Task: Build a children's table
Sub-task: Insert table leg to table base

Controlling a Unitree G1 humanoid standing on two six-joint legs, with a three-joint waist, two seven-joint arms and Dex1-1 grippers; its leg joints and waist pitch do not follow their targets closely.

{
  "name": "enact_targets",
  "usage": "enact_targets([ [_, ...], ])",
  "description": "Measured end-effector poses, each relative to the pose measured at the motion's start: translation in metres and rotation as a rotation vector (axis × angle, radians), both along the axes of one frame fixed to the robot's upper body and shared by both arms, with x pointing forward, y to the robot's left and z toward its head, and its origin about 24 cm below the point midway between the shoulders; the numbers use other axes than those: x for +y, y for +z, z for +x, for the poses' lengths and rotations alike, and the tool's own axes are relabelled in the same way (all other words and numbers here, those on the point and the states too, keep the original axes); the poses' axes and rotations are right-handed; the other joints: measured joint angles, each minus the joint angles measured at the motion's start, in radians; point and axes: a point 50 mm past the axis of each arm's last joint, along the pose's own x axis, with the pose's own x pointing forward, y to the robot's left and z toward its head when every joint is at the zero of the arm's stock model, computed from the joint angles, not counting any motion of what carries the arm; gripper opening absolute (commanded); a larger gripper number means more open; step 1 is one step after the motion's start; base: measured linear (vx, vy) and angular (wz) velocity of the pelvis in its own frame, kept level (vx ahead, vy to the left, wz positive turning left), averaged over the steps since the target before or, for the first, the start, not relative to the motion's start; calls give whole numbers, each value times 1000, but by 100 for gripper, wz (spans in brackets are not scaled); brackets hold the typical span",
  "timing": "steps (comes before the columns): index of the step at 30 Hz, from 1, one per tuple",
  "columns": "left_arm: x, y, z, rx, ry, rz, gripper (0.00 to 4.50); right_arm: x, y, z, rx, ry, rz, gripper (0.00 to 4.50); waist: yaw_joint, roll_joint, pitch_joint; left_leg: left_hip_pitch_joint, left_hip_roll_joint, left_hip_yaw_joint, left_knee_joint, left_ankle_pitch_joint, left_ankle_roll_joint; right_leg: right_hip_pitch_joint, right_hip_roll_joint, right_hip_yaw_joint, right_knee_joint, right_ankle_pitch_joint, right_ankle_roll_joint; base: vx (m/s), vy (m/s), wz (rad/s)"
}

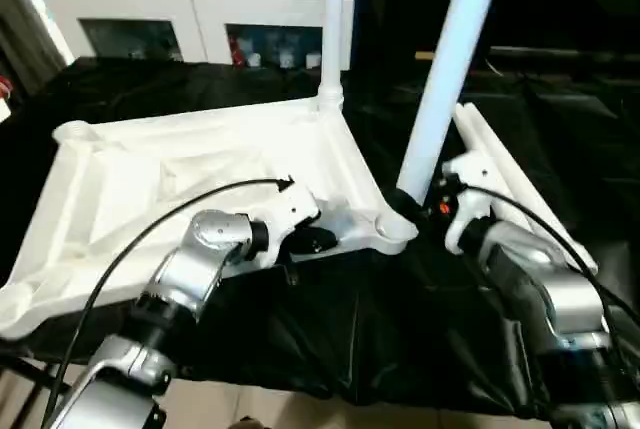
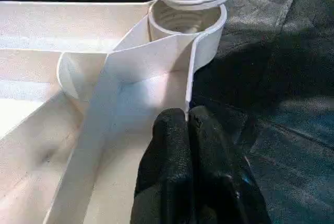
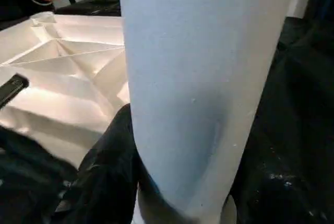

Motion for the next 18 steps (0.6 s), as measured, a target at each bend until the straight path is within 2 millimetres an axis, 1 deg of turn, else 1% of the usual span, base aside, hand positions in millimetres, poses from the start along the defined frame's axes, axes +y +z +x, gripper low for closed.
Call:
enact_targets([
  [2,-1,1,-2,-13,-9,9,0,0,-2,5,20,15,15,190,0,-7,1,0,0,2,-1,0,0,0,0,0,-1,0,0,0,0,0],
  [4,-2,2,-3,-34,-28,26,0,1,-3,6,30,33,20,190,3,-11,0,-1,0,3,-2,0,1,0,0,0,-3,0,0,0,0,0],
  [7,-1,5,-5,-80,-69,68,0,1,-4,7,38,39,14,190,3,-12,1,-1,0,4,-4,-1,1,0,0,0,-5,0,0,0,0,0],
  [8,-1,6,-6,-82,-72,71,26,0,-4,7,39,39,13,190,3,-13,1,-1,0,4,-4,-1,2,0,0,0,-6,0,0,0,0,0],
  [9,-1,6,-6,-75,-71,69,26,0,-4,8,40,39,12,190,3,-13,1,-1,0,4,-4,0,2,0,0,0,-6,0,0,0,0,0],
  [10,-1,6,-6,-63,-66,67,51,0,-4,8,39,42,13,190,3,-13,1,-1,0,4,-5,0,2,0,0,0,-6,0,0,0,0,0],
  [12,3,1,-6,-35,-51,84,51,1,-3,9,37,47,13,190,3,-13,1,-1,0,5,-5,0,2,-1,0,0,-6,0,0,0,0,0],
  [13,7,-1,-4,-25,-42,98,68,0,-3,9,35,48,13,190,4,-13,1,-2,0,5,-5,0,2,-1,0,-1,-6,0,0,0,0,0],
  [14,7,0,-3,-25,-44,103,79,0,-3,10,34,49,13,190,6,-13,1,-2,1,5,-5,0,2,-1,0,-1,-6,0,0,0,0,0],
  [18,10,0,2,1,-46,106,86,1,-2,10,26,57,14,190,5,-14,2,-1,1,6,-5,1,3,-1,0,0,-6,2,1,0,0,0],
])
